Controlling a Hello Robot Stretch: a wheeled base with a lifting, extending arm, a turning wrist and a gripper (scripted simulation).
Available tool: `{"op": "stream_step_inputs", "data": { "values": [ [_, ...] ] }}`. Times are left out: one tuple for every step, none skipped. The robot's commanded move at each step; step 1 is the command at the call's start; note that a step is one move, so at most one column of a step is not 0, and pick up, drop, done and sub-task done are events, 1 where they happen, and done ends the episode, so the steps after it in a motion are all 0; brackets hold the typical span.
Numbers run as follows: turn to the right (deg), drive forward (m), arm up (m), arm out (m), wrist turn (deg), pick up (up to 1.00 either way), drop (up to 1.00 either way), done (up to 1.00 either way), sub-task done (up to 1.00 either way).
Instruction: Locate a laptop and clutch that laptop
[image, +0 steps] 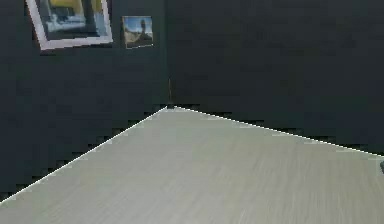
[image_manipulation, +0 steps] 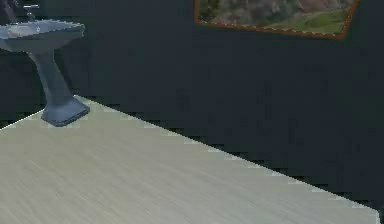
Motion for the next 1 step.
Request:
{"op": "stream_step_inputs", "data": {
  "values": [
    [-45.0, 0.00, 0.00, 0.00, 0.0, 0.00, 0.00, 0.00, 0.00]
  ]
}}
